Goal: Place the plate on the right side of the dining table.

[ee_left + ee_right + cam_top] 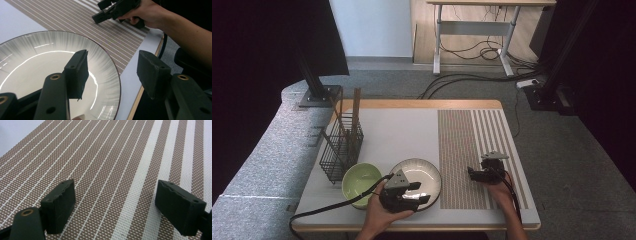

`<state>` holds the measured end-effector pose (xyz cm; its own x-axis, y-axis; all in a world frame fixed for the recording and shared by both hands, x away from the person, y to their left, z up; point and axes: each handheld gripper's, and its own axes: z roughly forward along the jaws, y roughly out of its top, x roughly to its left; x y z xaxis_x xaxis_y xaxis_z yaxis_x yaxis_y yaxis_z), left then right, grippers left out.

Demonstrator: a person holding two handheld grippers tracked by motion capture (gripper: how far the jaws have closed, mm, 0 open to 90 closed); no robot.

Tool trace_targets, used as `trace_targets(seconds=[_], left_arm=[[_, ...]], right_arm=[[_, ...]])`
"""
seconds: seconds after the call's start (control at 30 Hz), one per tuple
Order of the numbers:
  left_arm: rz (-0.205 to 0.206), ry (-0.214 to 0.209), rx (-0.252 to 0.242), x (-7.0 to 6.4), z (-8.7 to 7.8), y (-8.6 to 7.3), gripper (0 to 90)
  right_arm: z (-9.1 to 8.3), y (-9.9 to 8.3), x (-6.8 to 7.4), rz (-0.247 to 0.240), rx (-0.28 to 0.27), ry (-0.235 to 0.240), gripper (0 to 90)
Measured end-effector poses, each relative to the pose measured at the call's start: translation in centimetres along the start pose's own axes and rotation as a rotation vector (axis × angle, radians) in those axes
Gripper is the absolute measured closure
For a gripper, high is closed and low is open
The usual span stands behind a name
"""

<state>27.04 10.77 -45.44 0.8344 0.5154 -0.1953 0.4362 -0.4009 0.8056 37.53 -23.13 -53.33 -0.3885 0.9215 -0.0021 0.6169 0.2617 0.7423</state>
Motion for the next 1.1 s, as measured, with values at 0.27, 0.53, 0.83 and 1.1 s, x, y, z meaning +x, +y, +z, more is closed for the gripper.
trace_targets(seconds=[0.27,0.53,0.83,1.1], left_arm=[[-0.009,-0.006,0.017,0.0,1.0,-0.5,42.4],[-0.022,-0.004,0.028,0.0,1.8,-0.8,42.5],[-0.019,0.002,0.035,0.1,2.4,-1.2,42.4],[-0.020,0.006,0.047,0.2,3.0,-1.5,42.4]], right_arm=[[0.0,0.0,0.0,0.000,0.000,-0.001,16.9],[0.0,0.0,0.0,0.000,0.000,-0.002,17.0],[0.0,0.0,0.0,0.002,0.001,-0.001,17.0],[0.0,0.0,0.0,0.002,0.001,-0.002,17.0]])
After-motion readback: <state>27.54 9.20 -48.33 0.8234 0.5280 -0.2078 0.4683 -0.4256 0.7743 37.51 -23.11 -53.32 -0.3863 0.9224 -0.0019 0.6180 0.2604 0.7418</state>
